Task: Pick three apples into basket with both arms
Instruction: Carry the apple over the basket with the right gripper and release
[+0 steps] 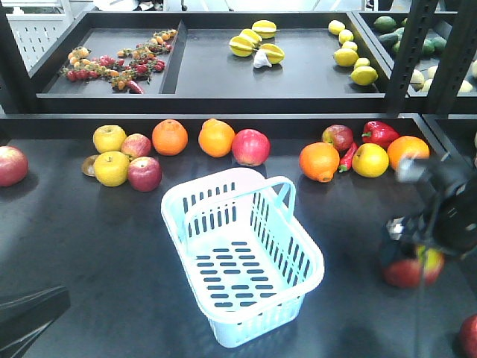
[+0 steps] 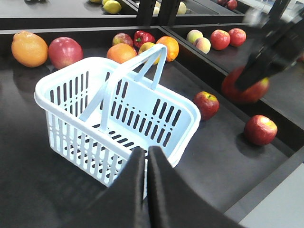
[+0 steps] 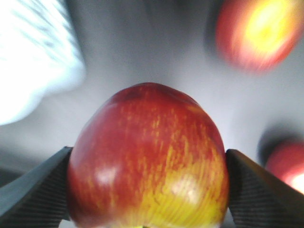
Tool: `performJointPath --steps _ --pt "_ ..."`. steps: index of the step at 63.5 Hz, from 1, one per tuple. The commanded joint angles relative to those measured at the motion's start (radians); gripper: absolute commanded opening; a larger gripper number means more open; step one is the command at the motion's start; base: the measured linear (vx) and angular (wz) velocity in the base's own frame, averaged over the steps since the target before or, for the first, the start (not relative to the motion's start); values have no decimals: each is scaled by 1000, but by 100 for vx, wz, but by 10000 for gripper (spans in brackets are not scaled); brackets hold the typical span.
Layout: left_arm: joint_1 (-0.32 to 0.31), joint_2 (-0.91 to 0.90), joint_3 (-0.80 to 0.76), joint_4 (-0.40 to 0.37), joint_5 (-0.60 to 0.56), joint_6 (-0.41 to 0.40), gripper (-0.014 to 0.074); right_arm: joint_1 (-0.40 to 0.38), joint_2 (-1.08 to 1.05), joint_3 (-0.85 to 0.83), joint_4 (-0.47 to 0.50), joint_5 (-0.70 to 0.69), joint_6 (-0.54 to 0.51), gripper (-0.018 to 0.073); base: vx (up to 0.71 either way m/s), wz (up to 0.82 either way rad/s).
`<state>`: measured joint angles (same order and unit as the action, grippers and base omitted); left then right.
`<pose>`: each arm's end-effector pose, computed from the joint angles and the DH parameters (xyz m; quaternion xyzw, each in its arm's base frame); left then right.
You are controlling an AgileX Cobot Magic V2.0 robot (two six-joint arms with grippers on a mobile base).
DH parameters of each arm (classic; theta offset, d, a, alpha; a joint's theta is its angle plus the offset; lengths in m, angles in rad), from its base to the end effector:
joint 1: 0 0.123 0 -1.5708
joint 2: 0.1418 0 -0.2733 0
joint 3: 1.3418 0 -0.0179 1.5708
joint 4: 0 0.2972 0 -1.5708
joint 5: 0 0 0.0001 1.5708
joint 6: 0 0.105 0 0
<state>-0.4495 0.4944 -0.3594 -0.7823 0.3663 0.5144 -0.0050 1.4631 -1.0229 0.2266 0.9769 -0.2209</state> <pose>0.1456 -0.0998 0.2577 0.1608 0.7895 -0.2924 0.5151 0.3202 0.0180 0.2103 -0.0550 0.9862 0.0865 0.1300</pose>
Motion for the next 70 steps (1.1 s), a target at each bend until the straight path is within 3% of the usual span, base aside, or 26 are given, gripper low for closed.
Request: performJointPath --steps 1,11,18,29,38,46,59,65,70 --pt "-6 -1 -24 -28 -57 -6 -8 -2 -116 -21 131 -62 -70 -9 0 0" --pt "-6 -1 -24 -28 -57 -6 -8 10 -114 -21 460 -58 -262 -5 0 0" --pt "-6 -1 -24 -28 -57 -6 -8 97 -59 -21 578 -95 -357 -4 0 0" --pt "-6 -1 -24 -28 -57 -6 -8 267 84 -52 572 -265 -367 -1 0 0" --pt "-6 -1 -24 -28 -56 -6 -8 323 208 -130 550 -270 -367 49 0 0" --pt "-6 -1 -24 -28 -56 -6 -8 336 267 -196 542 -237 -367 202 0 0" --pt "-6 -1 -24 -28 -53 -6 -8 336 295 -218 540 -234 -370 600 0 0" --pt "-6 -1 -24 -28 -54 -6 -7 336 295 -218 543 -236 -372 707 0 0" --pt "-6 -1 -24 -28 -54 -6 -7 336 295 -218 542 -247 -371 729 0 0"
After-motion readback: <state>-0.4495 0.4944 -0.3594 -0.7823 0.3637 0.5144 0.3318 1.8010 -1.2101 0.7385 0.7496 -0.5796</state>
